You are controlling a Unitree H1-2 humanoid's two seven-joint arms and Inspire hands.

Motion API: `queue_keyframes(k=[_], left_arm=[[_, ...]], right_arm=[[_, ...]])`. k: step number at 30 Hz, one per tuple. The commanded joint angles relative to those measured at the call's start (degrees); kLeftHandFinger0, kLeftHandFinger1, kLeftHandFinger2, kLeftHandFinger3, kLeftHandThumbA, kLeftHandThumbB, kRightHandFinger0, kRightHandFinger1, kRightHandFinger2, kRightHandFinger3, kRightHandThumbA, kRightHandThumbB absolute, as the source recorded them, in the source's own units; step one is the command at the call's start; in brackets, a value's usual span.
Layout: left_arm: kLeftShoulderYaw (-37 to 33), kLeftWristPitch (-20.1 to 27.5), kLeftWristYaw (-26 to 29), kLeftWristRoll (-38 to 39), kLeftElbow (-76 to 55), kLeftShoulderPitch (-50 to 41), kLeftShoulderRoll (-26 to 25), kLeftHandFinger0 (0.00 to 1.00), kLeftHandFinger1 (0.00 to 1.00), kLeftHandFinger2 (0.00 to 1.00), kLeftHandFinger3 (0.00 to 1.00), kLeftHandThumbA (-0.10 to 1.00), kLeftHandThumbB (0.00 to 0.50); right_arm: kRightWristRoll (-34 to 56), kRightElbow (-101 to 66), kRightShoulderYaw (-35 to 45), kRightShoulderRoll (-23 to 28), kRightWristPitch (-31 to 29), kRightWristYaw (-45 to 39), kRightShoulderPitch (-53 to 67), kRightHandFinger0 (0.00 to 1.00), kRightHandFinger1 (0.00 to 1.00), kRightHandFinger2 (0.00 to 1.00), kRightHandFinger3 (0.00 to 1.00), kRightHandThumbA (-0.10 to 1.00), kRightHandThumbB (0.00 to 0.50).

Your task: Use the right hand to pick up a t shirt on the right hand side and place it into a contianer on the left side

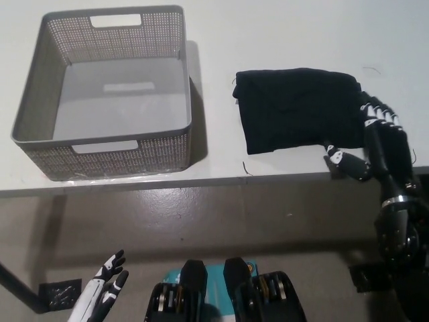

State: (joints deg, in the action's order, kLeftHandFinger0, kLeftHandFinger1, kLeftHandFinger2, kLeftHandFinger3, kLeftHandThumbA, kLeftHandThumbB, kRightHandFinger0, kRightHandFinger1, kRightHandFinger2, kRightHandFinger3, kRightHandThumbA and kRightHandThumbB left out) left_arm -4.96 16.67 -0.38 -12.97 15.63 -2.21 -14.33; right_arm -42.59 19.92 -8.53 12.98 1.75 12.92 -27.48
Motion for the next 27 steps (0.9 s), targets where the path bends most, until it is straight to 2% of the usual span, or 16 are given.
queue_keyframes(k=[1, 6, 10, 15, 21, 23, 27], left_arm=[[0.4, 1.2, 0.1, -0.3, -1.7, 0.2, -0.6, 0.85, 0.94, 1.00, 1.00, 1.00, 0.489], [0.4, 1.3, -0.3, 0.2, -1.5, 0.2, -0.6, 0.86, 0.94, 1.00, 1.00, 1.00, 0.500], [0.2, 1.4, -0.5, 0.1, -1.6, 0.3, -0.8, 0.85, 0.94, 1.00, 1.00, 1.00, 0.500], [0.0, 0.9, -0.8, -0.2, -1.9, 0.3, -0.9, 0.86, 0.96, 1.00, 1.00, 1.00, 0.500], [0.0, 0.7, -1.3, 0.1, -2.4, 0.1, -1.1, 0.87, 0.96, 1.00, 1.00, 1.00, 0.497], [0.0, 0.8, -1.6, 0.4, -2.6, 0.0, -1.0, 0.87, 0.96, 1.00, 1.00, 1.00, 0.469], [0.1, 0.1, -1.5, -0.4, -3.3, -0.2, -1.0, 0.86, 0.94, 1.00, 1.00, 1.00, 0.494]], right_arm=[[0.1, 0.3, -0.7, -0.6, 0.9, 1.2, -2.7, 1.00, 1.00, 1.00, 1.00, 0.77, 0.500], [-0.8, 2.1, -2.1, -1.4, 0.9, 2.2, -2.9, 1.00, 1.00, 1.00, 1.00, 0.81, 0.500], [-0.6, 3.3, -2.6, -2.0, 0.8, 3.0, -3.3, 1.00, 1.00, 1.00, 1.00, 0.79, 0.500], [-0.7, 5.9, -3.8, -2.6, 0.9, 3.2, -5.1, 1.00, 1.00, 1.00, 1.00, 0.86, 0.500], [-0.6, 7.4, -4.8, -3.1, 0.8, 3.2, -7.5, 1.00, 1.00, 1.00, 1.00, 0.85, 0.500], [-0.7, 7.7, -5.2, -3.2, 0.5, 3.9, -8.0, 1.00, 1.00, 1.00, 1.00, 0.82, 0.500], [-1.0, 8.0, -6.0, -3.3, 0.4, 4.7, -8.6, 1.00, 1.00, 1.00, 1.00, 0.82, 0.500]])
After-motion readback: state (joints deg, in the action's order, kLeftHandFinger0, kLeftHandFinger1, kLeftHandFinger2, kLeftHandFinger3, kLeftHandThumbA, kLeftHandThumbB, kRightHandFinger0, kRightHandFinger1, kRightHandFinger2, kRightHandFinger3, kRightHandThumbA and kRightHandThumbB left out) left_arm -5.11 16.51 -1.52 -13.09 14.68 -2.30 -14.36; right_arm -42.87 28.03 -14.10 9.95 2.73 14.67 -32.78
